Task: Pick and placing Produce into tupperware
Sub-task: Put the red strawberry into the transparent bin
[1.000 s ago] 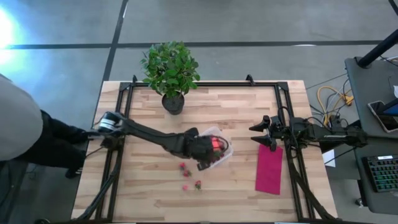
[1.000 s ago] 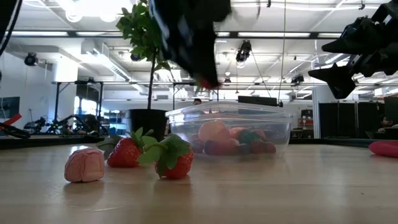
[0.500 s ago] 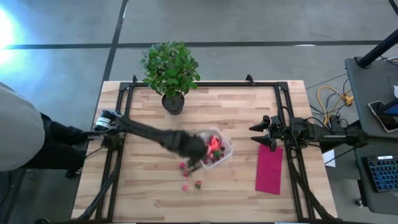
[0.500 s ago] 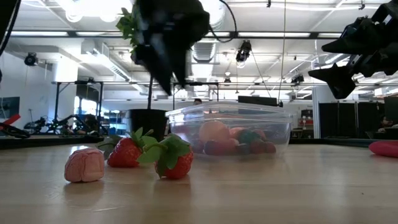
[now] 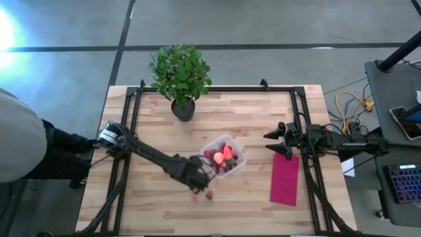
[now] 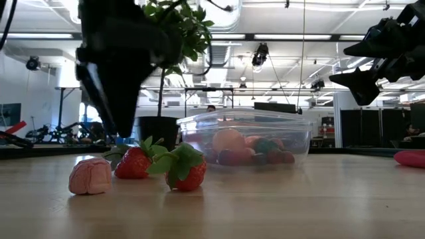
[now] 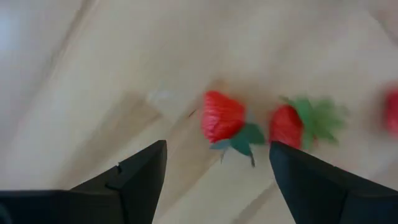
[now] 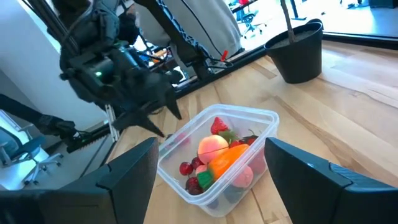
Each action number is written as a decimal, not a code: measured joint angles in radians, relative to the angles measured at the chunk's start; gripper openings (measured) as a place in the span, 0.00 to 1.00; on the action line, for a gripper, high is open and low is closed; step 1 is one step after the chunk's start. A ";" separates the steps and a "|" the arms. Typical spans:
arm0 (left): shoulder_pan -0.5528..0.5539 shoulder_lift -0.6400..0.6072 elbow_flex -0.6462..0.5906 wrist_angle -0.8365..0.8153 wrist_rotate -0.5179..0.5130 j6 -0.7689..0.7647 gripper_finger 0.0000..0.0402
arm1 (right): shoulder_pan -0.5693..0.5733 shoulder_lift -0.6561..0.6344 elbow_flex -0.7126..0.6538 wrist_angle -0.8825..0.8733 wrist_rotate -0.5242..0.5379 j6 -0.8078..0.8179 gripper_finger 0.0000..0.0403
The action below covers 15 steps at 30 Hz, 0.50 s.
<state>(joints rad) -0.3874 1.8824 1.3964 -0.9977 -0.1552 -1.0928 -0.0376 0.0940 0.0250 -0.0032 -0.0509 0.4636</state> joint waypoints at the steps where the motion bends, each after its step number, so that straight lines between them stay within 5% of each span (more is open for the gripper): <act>1: 0.008 -0.001 -0.010 0.002 0.026 -0.105 0.67 | 0.000 0.000 0.000 0.000 0.000 0.000 0.71; 6: 0.039 0.002 -0.044 0.045 0.208 -0.441 0.67 | 0.000 0.000 0.000 0.000 0.000 0.000 0.71; 15: 0.040 -0.013 -0.036 0.102 0.126 -0.576 0.67 | 0.000 0.000 0.000 0.000 0.000 0.000 0.71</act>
<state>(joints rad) -0.3476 1.8693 1.3608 -0.8961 -0.0295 -1.6692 -0.0376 0.0944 0.0250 -0.0032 -0.0506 0.4637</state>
